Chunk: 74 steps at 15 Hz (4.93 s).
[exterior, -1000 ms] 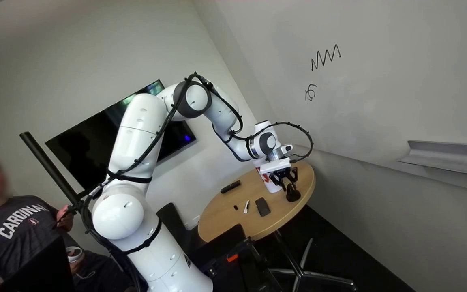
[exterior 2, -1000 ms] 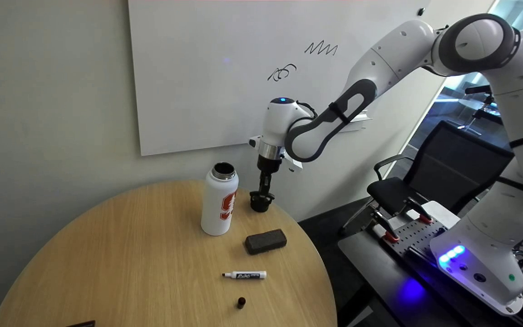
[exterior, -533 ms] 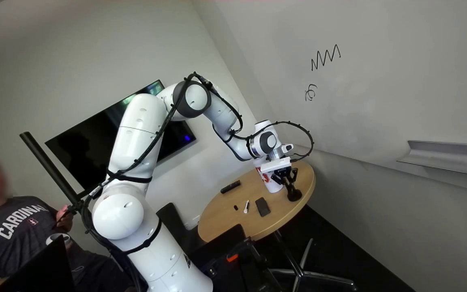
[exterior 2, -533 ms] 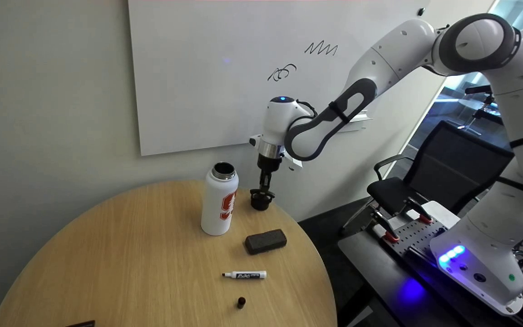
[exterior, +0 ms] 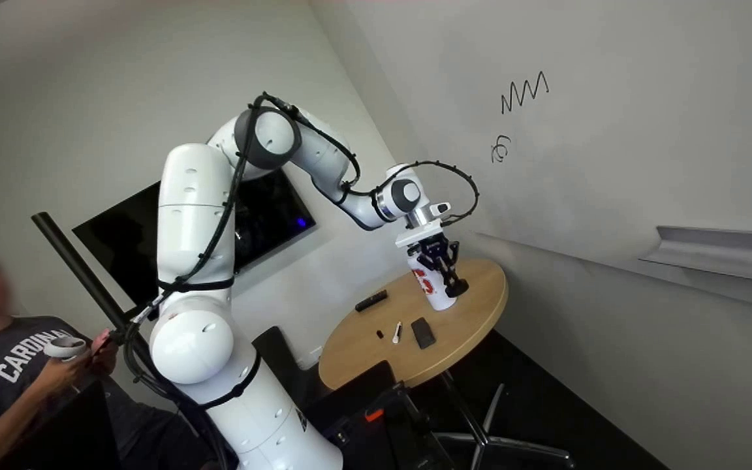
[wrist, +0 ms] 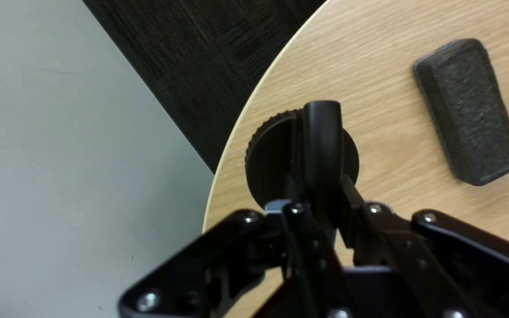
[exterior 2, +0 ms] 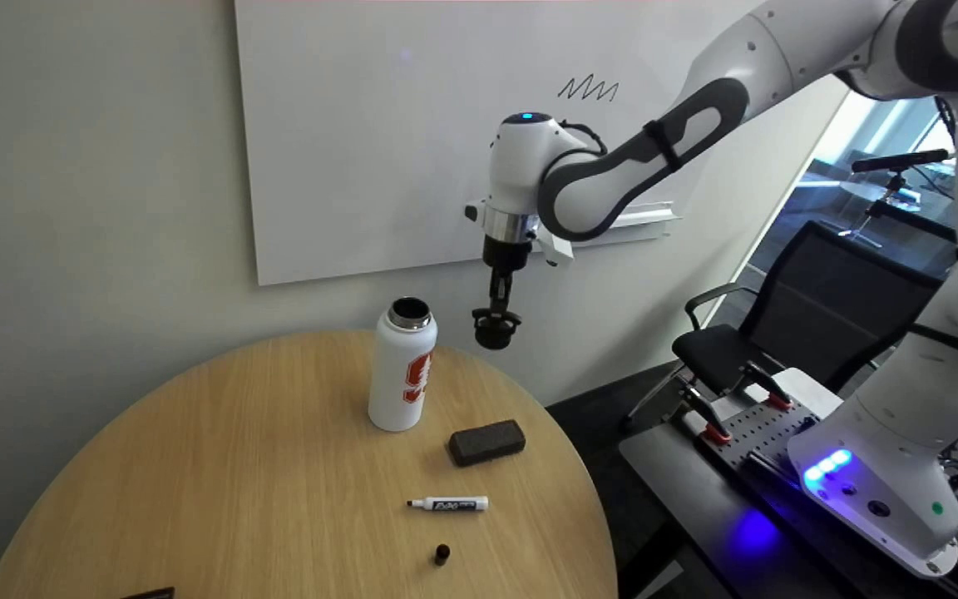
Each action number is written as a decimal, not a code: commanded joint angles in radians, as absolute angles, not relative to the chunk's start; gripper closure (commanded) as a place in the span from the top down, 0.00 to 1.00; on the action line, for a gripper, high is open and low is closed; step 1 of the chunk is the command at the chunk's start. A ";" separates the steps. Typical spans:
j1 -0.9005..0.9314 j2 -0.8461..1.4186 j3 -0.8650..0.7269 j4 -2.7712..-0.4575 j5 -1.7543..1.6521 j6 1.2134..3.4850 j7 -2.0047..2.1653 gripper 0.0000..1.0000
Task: Pick up the black lid from the table and put it on the white bottle.
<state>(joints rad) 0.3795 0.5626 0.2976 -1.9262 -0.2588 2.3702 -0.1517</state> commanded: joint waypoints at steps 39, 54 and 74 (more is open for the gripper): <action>0.570 0.570 0.413 -1.508 -0.275 2.047 -0.359 0.05; 0.599 0.674 0.381 -1.385 -0.263 2.010 -0.385 0.05; 0.619 0.649 0.374 -1.395 -0.266 1.974 -0.375 0.84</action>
<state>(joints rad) 0.6032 0.6657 0.3902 -1.4064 -0.2696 2.0033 -0.3678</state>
